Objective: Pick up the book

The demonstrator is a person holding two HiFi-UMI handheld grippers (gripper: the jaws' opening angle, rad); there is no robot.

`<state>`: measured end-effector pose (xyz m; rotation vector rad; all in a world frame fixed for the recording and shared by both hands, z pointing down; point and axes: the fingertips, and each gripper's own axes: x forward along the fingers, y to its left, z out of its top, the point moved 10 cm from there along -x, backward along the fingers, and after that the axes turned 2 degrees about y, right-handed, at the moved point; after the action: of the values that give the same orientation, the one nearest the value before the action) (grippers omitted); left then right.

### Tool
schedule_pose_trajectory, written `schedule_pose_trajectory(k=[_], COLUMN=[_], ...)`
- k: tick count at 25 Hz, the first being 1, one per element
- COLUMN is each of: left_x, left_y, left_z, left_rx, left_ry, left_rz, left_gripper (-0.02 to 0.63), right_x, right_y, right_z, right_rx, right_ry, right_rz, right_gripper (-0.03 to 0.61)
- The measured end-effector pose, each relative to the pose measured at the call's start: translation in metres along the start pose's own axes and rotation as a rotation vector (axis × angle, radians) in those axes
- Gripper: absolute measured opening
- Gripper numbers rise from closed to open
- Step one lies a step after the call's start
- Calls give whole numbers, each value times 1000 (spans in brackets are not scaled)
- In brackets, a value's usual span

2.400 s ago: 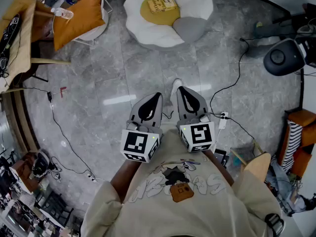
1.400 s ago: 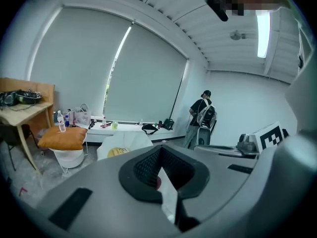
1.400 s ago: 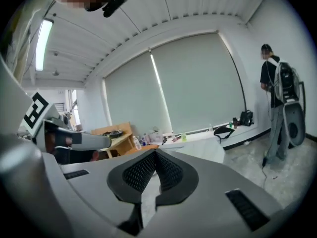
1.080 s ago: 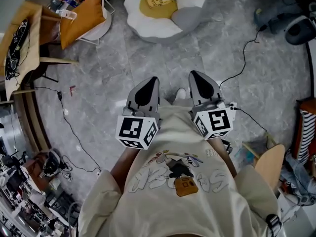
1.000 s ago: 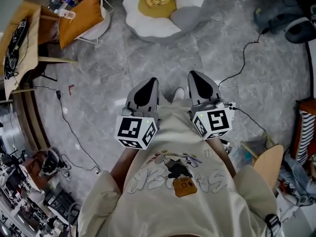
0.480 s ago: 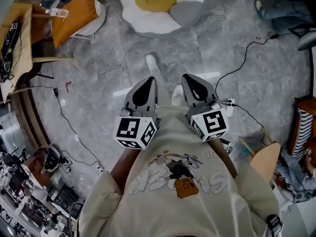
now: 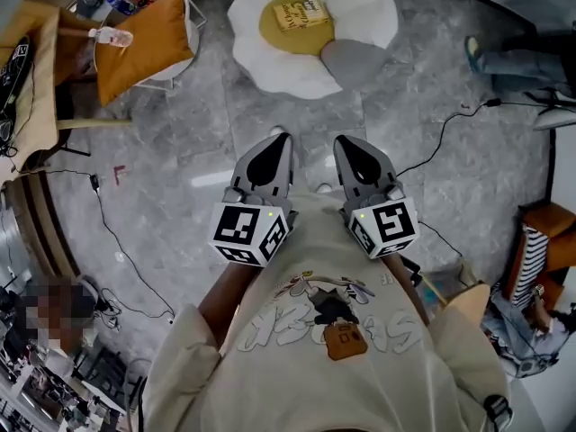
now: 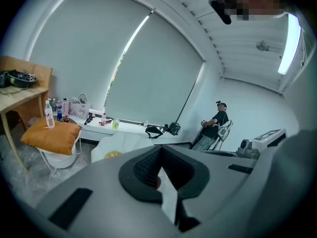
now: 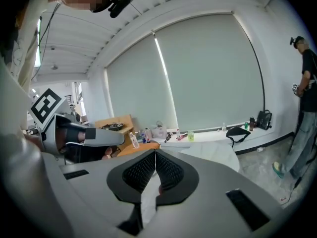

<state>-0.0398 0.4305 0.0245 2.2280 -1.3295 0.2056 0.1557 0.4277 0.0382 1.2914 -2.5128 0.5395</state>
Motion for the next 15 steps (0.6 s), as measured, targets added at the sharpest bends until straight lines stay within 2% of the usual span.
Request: schedule_pose_trajectory(k=[3,8,15], left_x=[13,36,71], left_y=[36,80,98], left_z=[25,46,69], left_rx=[-1,-12,-10], left_ry=[-18,-22,11], left_rz=[-6,-23,-67], left_gripper=[6,6,6], right_x=[39,90,117], right_y=[2,3,-13], right_z=[24,43,59], right_rx=[-21,-33,-10], right_ry=[-10,5,35], right_rz=[-11,-30,-67], right_gripper=[23,23,23])
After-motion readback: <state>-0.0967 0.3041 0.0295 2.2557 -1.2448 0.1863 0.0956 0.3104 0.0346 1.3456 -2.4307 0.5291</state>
